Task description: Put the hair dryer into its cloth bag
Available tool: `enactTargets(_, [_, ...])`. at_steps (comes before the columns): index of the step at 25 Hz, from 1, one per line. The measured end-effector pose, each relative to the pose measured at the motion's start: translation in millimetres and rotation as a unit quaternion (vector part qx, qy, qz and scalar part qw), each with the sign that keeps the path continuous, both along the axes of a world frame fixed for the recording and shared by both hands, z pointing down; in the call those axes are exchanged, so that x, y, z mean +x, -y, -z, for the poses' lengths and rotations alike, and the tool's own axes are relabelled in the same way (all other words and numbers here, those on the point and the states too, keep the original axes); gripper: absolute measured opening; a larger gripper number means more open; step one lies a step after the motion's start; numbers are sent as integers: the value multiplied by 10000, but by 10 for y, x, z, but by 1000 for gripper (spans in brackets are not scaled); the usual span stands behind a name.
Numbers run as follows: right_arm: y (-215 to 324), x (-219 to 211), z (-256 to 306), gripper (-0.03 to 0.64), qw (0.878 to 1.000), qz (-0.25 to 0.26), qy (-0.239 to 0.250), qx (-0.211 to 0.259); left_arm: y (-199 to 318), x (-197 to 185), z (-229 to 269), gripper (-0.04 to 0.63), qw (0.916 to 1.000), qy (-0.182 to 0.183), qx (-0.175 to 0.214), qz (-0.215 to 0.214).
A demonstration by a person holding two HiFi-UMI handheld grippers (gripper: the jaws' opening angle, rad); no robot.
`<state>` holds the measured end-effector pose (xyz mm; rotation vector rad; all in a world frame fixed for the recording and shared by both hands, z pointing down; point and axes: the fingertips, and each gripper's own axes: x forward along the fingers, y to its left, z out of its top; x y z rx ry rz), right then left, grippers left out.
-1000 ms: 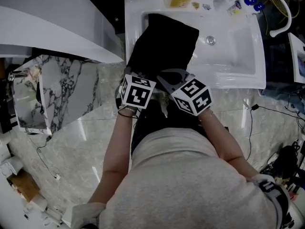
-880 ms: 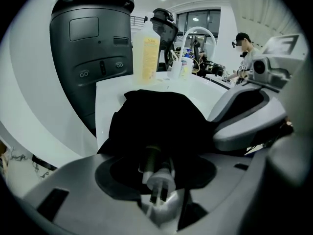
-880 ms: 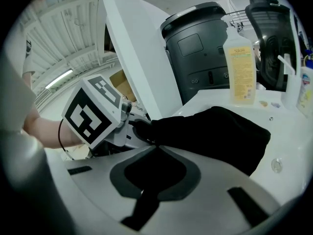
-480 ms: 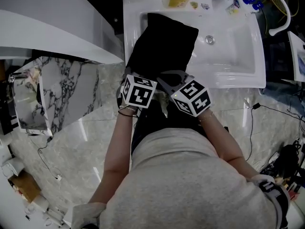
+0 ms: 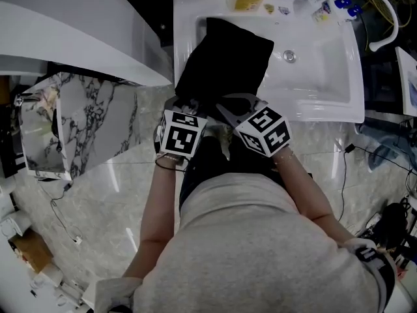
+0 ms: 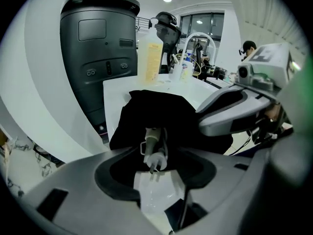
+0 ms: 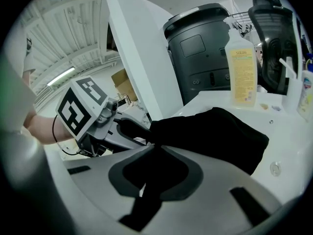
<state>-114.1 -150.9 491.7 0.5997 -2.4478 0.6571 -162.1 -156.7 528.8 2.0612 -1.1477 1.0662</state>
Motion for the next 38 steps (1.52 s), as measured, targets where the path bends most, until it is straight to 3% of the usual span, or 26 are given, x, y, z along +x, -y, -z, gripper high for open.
enactTargets(2, [-20, -17, 20, 52, 10000, 69, 32, -1, -43, -40, 78, 215, 9999, -115, 36, 75])
enactTargets(5, [-46, -31, 57, 81, 9999, 145, 41, 44, -38, -111, 235, 59, 9989, -322, 191, 282])
enactTargets(8, [-84, -51, 107, 112, 9997, 231, 62, 81, -35, -168, 371, 26, 9974, -480, 314, 429])
enactTargets(14, [-46, -51, 284, 140, 9990, 252, 79, 351, 21, -156, 653, 20, 9903, -1025, 667, 665])
enactTargets(21, [137, -58, 664, 146, 9950, 108, 530, 840, 221, -30, 987, 12, 9821, -1302, 1191, 657])
enactTargets(23, [253, -26, 845, 146, 9905, -153, 854, 1067, 309, -22, 1123, 11, 9765, -1380, 1465, 769])
enactTargets(26, [408, 48, 1105, 143, 9828, -508, 1236, 1277, 423, -29, 1375, 11, 9607, -1752, 1874, 1059])
enactTargets(28, [473, 85, 1261, 91, 9790, -586, 1397, 1364, 462, 15, 1507, 11, 9519, -2050, 2009, 1078])
enactTargets(32, [531, 101, 1582, 5, 9695, -558, 1813, 1551, 498, 108, 1668, 11, 9445, -2286, 2138, 1001])
enactTargets(38, [571, 96, 1884, -2, 9559, -685, 2244, 1768, 527, 82, 1801, 11, 9392, -2247, 2371, 1054])
